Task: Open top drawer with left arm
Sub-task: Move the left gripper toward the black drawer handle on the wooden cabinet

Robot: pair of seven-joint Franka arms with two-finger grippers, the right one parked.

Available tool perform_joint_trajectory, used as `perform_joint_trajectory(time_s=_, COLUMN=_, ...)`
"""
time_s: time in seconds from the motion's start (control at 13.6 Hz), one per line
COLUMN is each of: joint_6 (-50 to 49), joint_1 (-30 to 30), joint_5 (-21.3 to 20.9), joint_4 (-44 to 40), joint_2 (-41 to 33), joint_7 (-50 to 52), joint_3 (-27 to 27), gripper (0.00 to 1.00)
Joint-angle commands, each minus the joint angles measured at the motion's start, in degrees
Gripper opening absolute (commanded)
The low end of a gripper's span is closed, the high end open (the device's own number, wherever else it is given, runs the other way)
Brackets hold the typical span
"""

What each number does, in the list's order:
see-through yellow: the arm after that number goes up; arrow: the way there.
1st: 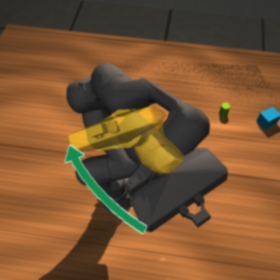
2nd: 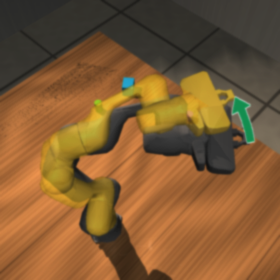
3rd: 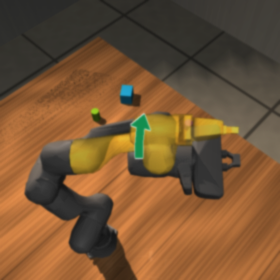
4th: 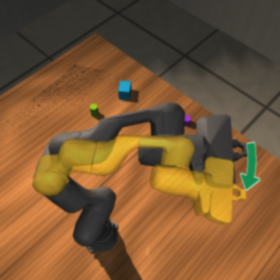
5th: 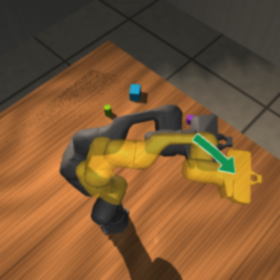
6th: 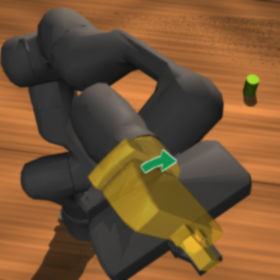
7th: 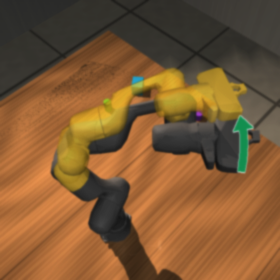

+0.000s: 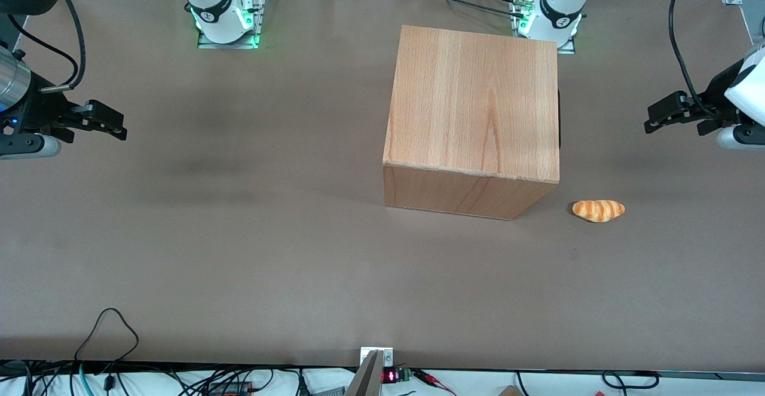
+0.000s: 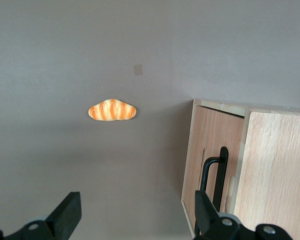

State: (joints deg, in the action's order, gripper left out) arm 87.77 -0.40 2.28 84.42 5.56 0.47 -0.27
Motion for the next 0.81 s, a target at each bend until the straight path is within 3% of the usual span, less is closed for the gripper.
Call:
perform_joint_trajectory(time_s=0.0, joint_6=-0.85, joint_1=0.31, joint_5=0.35, joint_4=-0.13, joint_2=-0.81, joint_7=-0.03, joint_3=-0.08, gripper=1.00)
perform_joint_trajectory(time_s=0.73, joint_6=-0.84, joint_1=-0.04, joint_5=0.09, joint_4=0.22, joint_2=-0.02, joint_7=-0.03, joint_3=-0.43, gripper=1.00)
